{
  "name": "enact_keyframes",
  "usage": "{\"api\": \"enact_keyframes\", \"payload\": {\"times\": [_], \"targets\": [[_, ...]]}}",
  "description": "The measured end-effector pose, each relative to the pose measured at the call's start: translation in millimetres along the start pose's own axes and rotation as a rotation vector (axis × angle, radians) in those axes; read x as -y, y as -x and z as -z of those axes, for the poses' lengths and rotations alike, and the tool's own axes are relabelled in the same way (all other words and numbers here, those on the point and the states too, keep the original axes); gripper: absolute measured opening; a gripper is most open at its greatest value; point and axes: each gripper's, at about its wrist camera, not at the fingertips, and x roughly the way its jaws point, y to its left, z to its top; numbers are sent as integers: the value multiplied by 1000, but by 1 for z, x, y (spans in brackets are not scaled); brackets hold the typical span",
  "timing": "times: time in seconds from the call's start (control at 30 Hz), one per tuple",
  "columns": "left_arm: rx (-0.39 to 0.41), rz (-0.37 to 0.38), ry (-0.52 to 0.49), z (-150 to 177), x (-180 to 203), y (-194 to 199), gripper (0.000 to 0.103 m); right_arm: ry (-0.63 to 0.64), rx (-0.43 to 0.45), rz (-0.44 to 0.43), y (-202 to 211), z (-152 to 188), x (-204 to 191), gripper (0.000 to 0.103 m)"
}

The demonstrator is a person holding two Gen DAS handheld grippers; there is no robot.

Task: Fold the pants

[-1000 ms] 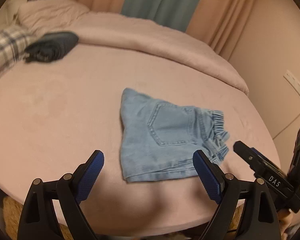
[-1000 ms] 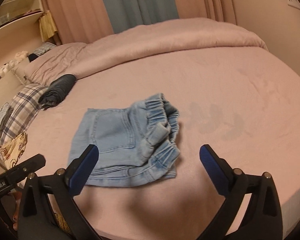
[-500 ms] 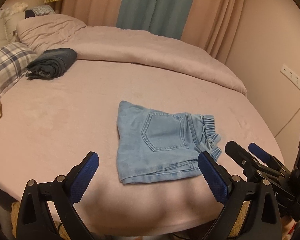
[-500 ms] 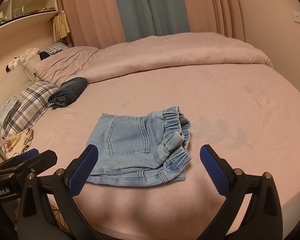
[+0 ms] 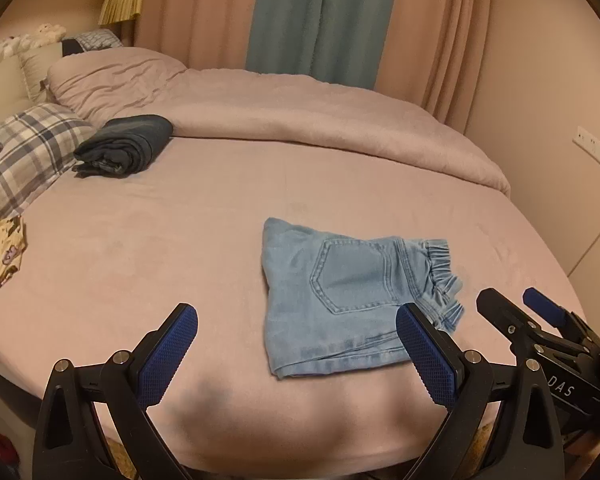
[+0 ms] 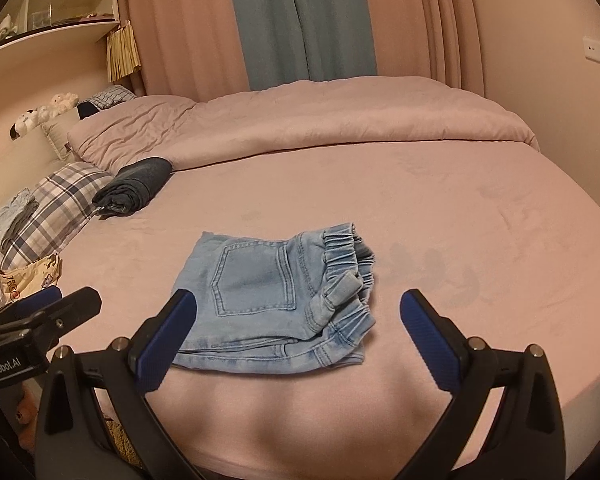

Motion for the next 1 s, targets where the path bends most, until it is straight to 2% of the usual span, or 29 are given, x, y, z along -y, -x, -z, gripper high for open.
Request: {"api": "enact_keyframes", "payload": {"times": [0.33,0.63,1.0], "targets": [[-29,12,-18,4,5,-4,99,-1,-15,18,-3,2,-1,103],[-93,37,-21,10,5,-18,99,-3,-30,53,-7,4,-1,103],[-109,52,-23,13,10,-21,99,-18,-41,69,-10,4,5,103]]}}
